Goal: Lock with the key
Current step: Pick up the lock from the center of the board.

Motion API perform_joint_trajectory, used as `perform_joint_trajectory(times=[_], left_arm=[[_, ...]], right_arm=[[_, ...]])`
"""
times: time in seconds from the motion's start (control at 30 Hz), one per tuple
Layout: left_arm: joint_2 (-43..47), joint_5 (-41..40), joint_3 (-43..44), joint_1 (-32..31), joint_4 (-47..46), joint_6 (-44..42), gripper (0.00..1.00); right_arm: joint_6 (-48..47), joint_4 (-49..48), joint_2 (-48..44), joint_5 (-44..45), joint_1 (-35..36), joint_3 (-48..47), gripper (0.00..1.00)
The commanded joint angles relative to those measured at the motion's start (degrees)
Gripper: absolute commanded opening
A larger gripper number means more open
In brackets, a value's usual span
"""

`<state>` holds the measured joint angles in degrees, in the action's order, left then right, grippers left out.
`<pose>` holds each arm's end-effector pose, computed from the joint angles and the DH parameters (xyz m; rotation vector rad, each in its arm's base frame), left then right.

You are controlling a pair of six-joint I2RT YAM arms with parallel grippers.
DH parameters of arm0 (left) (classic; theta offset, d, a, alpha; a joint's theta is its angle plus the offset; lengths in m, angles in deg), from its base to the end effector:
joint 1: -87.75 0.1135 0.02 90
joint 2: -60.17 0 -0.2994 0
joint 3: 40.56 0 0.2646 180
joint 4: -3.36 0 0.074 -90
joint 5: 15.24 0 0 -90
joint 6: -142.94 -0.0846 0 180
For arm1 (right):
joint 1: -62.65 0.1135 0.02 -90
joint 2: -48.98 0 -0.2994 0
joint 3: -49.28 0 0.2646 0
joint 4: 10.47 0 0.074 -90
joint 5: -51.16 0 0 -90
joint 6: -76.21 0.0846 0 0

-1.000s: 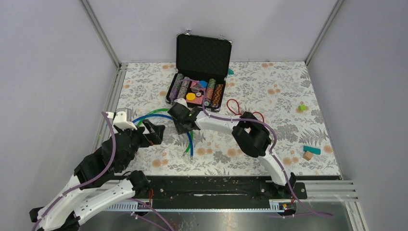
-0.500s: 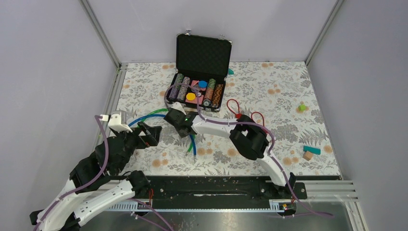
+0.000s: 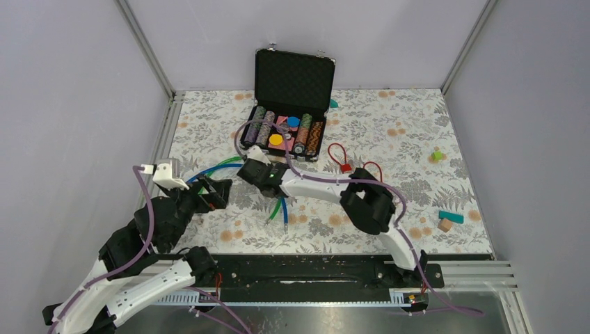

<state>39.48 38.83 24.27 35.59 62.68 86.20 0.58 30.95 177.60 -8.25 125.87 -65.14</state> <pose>0.0805 -0.0227 0.3662 -0.1414 1.8060 -0.4932 0.2846 0.4683 0.1613 -0.7917 2.2247 -0.0455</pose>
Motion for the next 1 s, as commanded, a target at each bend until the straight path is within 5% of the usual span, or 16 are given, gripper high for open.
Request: perform_joint_trajectory(times=[0.0,0.53,0.97], left_arm=[[-2.55,-2.58,1.80,0.15,-5.07,-1.04,0.99],[-13.20,-10.24,-0.70,1.27,-14.60,-5.64,0.99],[-24.84,14.94,-0.72,22.30,-23.41,-9.28,0.99]], right_arm=[[-2.60,-4.27,-16.00,8.60,0.15,3.65,0.00],[-7.00,-14.80,-38.30,3.83,0.22,10.29,0.00],[-6.42,-17.99,-50.17,-8.09,0.16,18.80,0.00]])
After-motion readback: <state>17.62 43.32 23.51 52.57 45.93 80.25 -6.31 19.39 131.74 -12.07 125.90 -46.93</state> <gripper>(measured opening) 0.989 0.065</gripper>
